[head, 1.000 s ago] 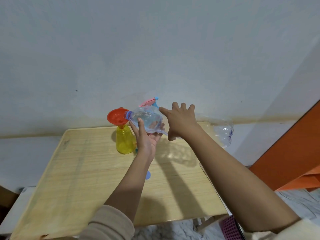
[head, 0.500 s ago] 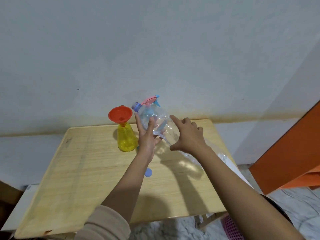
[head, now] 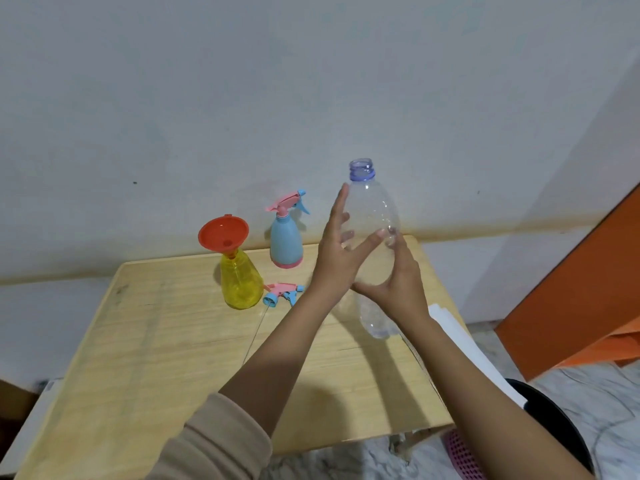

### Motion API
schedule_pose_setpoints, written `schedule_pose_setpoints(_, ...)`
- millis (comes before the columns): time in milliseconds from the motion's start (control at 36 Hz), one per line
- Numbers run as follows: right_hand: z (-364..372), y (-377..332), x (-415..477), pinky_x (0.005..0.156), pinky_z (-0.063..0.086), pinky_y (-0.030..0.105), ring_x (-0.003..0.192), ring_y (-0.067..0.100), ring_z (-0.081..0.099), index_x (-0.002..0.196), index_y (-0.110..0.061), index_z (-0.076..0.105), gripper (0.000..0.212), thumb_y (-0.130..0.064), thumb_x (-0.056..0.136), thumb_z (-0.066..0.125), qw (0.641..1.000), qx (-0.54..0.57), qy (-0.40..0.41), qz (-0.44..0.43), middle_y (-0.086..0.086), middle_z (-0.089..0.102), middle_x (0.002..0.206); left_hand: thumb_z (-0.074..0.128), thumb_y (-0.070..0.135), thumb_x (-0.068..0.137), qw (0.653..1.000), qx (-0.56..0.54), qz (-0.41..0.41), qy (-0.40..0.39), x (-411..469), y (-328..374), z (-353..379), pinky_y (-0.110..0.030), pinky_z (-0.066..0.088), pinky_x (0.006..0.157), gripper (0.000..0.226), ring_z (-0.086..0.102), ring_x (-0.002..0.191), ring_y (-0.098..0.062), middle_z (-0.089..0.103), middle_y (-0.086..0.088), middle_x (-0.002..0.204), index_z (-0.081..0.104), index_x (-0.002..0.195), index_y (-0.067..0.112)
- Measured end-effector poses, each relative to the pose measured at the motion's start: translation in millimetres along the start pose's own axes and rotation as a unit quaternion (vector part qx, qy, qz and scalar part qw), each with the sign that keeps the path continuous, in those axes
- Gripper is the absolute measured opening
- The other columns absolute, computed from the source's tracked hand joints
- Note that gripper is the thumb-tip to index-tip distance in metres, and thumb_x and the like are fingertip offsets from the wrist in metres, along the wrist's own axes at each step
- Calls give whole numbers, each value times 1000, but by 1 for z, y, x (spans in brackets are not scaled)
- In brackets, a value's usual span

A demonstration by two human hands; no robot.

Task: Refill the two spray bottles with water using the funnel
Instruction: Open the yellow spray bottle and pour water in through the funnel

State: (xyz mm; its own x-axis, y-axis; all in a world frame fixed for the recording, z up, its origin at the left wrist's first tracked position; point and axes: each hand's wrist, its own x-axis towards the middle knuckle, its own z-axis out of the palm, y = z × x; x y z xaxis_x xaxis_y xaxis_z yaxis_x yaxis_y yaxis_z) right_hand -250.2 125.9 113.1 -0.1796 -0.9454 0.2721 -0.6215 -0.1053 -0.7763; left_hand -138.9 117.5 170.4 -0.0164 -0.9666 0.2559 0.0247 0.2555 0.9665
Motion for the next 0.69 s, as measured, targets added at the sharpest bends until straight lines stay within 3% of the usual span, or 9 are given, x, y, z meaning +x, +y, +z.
schedule_pose_setpoints(111,-2,3,11,97,46,43,121,26,48,137,-19,28,108,-48,51,86,1000,16,11,18,0,50,134,73,22,82,999,21,2,-30,4,4,11,-35,38,107,77,42,127,-18,38,5,133,25,130,58)
schedule_pose_setpoints(167,-2,6,16,97,45,41,123,26,45,139,-17,25,110,-44,52,86,999,21,2,25,2,47,135,73,25,82,999,27,-7,-43,8,1,14,-35,38,108,76,43,123,-10,38,9,132,28,137,51)
schedule_pose_setpoints(222,-1,8,19,95,46,40,124,25,46,138,-16,23,114,-51,48,82,999,29,-9,37,2,47,136,70,29,83,998,31,-9,-49,13,-5,16,-36,38,108,73,41,118,4,38,12,134,29,141,47)
schedule_pose_setpoints(278,0,12,23,95,47,39,123,23,47,135,-16,25,114,-58,44,78,998,39,-18,47,2,48,134,68,31,84,998,34,-13,-52,16,-11,18,-37,37,110,69,38,118,8,38,13,135,31,140,47)
schedule_pose_setpoints(417,6,29,28,93,45,32,125,22,45,137,-16,24,107,-36,53,88,997,41,-27,52,2,44,137,68,29,86,997,40,-34,-55,18,-19,21,-36,38,108,65,40,124,-9,38,5,139,33,137,49)
schedule_pose_setpoints(500,8,33,28,92,43,29,125,19,45,136,-16,25,106,-37,54,89,997,52,-18,50,1,43,137,68,27,86,997,39,-42,-54,19,-19,24,-37,39,106,64,40,127,-15,37,4,135,33,133,53)
schedule_pose_setpoints(694,5,39,27,95,46,35,122,19,45,136,-14,26,104,-36,56,88,996,66,-22,49,3,44,132,70,30,84,996,57,-36,-59,16,-16,26,-45,41,105,65,43,127,-18,37,8,133,31,115,71)
